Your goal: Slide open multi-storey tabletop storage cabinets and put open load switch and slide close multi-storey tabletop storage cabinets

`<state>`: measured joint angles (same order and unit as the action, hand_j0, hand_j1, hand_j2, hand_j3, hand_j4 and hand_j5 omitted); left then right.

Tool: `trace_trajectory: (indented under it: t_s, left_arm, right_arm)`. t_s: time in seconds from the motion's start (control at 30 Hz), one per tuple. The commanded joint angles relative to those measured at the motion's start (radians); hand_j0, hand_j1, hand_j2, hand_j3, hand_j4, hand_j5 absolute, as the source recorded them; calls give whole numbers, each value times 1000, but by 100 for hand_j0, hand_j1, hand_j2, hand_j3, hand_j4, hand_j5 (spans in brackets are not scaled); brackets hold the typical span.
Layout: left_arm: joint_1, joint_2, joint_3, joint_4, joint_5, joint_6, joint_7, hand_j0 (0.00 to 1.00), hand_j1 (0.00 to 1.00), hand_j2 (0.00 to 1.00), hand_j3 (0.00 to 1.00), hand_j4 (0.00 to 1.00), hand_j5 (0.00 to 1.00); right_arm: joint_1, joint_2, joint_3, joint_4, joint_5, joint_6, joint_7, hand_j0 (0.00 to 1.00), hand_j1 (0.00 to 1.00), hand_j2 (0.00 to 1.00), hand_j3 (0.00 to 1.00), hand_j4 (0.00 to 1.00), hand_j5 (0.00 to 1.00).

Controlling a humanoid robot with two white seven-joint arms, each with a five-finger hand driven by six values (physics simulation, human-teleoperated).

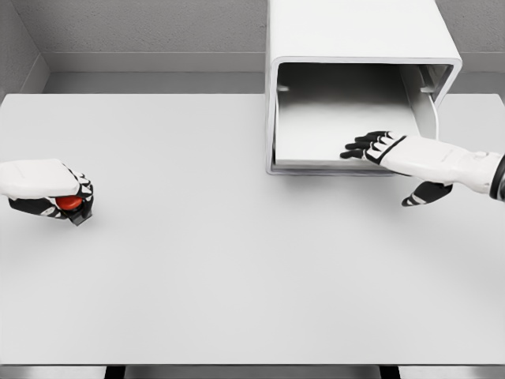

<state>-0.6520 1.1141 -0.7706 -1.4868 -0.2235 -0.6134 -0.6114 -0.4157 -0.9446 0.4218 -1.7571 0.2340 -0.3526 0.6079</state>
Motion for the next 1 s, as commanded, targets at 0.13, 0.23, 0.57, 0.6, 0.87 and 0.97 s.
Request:
trace_trajectory:
  t_s: [0.13,0.23,0.57,0.6,0.87,0.97]
  left_arm:
    - [0,4,1,-1,13,2,0,41,41,41,41,41,41]
    - [0,4,1,-1,13,2,0,41,41,41,41,41,41]
    - [0,6,1,-1,13,2,0,41,41,41,41,41,41]
    - [0,6,1,-3,13,2,0,41,41,41,41,41,41]
    - [0,7,1,-3,18,2,0,41,41,41,41,41,41]
    - [-12,7,1,-13,35,2,0,41,41,41,41,41,41]
  right_arm:
    - [21,0,-35,-1,-5,-32,3,100,100,100,100,100,100]
    - [45,0,-57,-1,-5,-51,3,100,100,100,100,100,100]
    - [92,-2,-120,-2,-27,-86,3,100,100,100,100,100,100]
    - [92,-2,-120,-2,-28,-86,3,100,100,100,100,100,100]
    - [123,-30,-198,-2,-122,-175,3,100,100,100,100,100,100]
    - [126,-28,-212,-2,-139,-180,3,100,100,100,100,100,100]
